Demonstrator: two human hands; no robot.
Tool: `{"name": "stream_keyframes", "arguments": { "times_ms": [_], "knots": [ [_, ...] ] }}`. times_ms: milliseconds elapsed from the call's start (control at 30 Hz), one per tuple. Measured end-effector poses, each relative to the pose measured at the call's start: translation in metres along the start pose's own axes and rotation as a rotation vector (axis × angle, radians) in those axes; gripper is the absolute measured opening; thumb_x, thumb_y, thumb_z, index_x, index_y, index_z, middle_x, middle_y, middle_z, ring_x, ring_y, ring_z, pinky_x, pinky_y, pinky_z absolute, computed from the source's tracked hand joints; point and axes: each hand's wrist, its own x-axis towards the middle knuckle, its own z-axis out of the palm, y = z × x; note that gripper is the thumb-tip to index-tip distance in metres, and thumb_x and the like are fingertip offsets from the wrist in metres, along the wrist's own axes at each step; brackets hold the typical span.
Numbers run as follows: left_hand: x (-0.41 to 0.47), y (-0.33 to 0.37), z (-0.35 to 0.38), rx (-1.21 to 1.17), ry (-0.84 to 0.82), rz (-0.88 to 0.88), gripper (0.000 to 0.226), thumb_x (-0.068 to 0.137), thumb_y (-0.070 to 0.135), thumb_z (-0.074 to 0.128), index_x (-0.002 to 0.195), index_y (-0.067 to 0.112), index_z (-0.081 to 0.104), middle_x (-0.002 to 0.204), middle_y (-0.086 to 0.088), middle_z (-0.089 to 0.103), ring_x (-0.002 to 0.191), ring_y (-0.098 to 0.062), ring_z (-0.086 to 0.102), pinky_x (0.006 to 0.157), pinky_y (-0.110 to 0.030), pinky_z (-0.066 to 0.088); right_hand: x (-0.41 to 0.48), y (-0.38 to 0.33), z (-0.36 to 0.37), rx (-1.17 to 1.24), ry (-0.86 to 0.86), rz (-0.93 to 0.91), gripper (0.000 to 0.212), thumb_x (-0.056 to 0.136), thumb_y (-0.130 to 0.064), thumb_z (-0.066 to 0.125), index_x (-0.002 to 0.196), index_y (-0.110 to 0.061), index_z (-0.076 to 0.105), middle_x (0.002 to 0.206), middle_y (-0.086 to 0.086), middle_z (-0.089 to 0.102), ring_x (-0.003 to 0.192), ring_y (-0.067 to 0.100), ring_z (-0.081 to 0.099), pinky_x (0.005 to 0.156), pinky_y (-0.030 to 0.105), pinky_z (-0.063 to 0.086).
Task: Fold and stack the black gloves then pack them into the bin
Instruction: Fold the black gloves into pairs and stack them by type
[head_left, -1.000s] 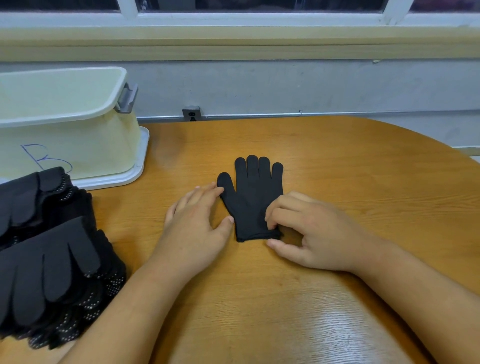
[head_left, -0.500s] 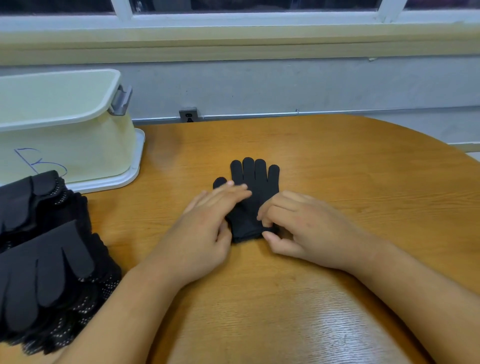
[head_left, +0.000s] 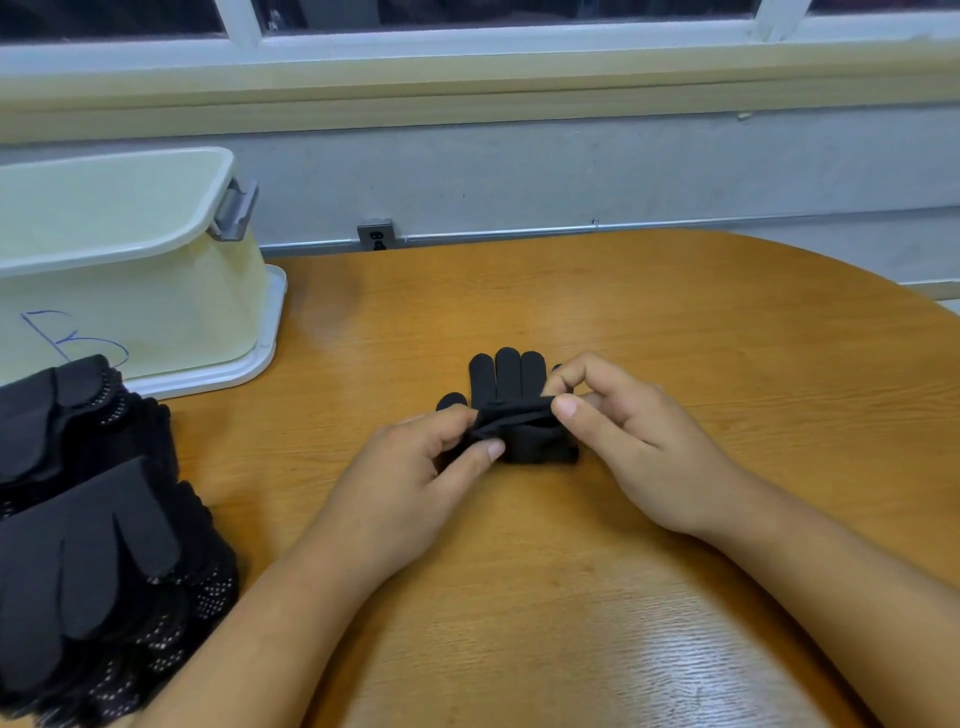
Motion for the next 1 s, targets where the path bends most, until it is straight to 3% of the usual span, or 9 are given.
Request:
{"name": "stream_keyframes", "arguments": {
  "times_ms": [67,167,233,367,433,600,700,867,1000],
  "knots": [
    [-0.002,0.002,0.001,-0.053,-0.002,-0.028,0.019,0.106,0.048,0.061,0.108,0.032,0.071,0.096,0.011,0.076,0.094,-0.016,0.071,0.084,-0.051,0.056,-0.002,-0.003,-0.004,0.051,-0.058,0.049,0.03,0.104,-0.051,0.062,0.128,-0.034,0.061,0.081,-0.008,0.073,0.075,0.014,0.066,0.076,0.037,0.052],
    [-0.003,0.005,0.004,-0.08,0.035,-0.037,0.018,0.106,0.045,0.062,0.106,0.03,0.071,0.091,0.009,0.077,0.088,-0.015,0.072,0.082,-0.049,0.055,-0.001,-0.003,-0.003,-0.048,-0.092,0.071,0.047,0.096,-0.035,0.08,0.138,-0.04,0.06,0.109,-0.014,0.08,0.104,0.009,0.074,0.092,0.026,0.056],
    [-0.004,0.01,0.006,-0.11,0.05,-0.051,0.012,0.106,0.039,0.062,0.103,0.032,0.071,0.089,0.01,0.077,0.085,-0.013,0.071,0.082,-0.045,0.054,0.002,-0.001,-0.001,-0.042,-0.058,0.102,0.046,0.096,-0.023,0.081,0.136,-0.038,0.063,0.107,-0.014,0.08,0.099,0.007,0.074,0.088,0.022,0.054],
    [-0.003,0.016,0.006,-0.214,0.013,-0.117,0.017,0.107,0.042,0.06,0.123,0.038,0.064,0.098,0.008,0.081,0.095,-0.024,0.075,0.094,-0.054,0.055,0.004,0.001,0.003,0.09,-0.039,0.165,0.031,0.1,-0.018,0.076,0.127,-0.031,0.069,0.092,-0.017,0.078,0.085,0.003,0.071,0.082,0.017,0.05],
    [-0.003,0.019,0.005,-0.243,0.007,-0.145,0.025,0.106,0.039,0.064,0.13,0.043,0.057,0.1,0.013,0.081,0.097,-0.015,0.077,0.098,-0.051,0.054,0.006,-0.001,0.006,0.14,-0.012,0.181,0.027,0.102,-0.018,0.074,0.125,-0.029,0.067,0.085,-0.018,0.076,0.082,0.002,0.073,0.078,0.016,0.051],
    [0.003,0.02,0.01,-0.139,0.124,-0.163,0.037,0.103,0.037,0.067,0.135,0.045,0.05,0.087,0.022,0.078,0.086,0.0,0.073,0.083,-0.03,0.056,0.011,0.0,0.013,0.137,0.083,0.232,0.042,0.104,-0.022,0.071,0.14,-0.036,0.055,0.096,-0.003,0.081,0.091,0.016,0.08,0.09,0.043,0.063],
    [0.008,0.022,0.015,-0.066,0.2,-0.18,0.042,0.101,0.043,0.069,0.137,0.046,0.048,0.082,0.024,0.076,0.077,-0.003,0.071,0.073,-0.033,0.057,0.015,0.006,0.016,0.029,0.142,0.233,0.054,0.103,-0.03,0.072,0.149,-0.042,0.047,0.093,-0.001,0.079,0.085,0.017,0.079,0.087,0.051,0.062],
    [0.014,0.012,0.022,0.079,0.285,-0.114,0.044,0.097,0.044,0.071,0.134,0.045,0.048,0.073,0.01,0.064,0.073,-0.009,0.062,0.064,-0.032,0.045,0.02,0.01,0.02,-0.202,0.23,0.211,0.058,0.101,-0.037,0.073,0.151,-0.045,0.044,0.089,-0.009,0.072,0.064,0.006,0.067,0.06,0.017,0.045],
    [0.016,0.009,0.025,0.16,0.276,-0.091,0.051,0.097,0.042,0.072,0.139,0.047,0.043,0.084,0.017,0.054,0.088,-0.006,0.055,0.084,-0.038,0.049,0.02,0.012,0.023,-0.378,0.265,0.164,0.063,0.098,-0.036,0.076,0.152,-0.041,0.045,0.099,-0.017,0.063,0.074,0.003,0.063,0.067,0.018,0.045]
  ]
}}
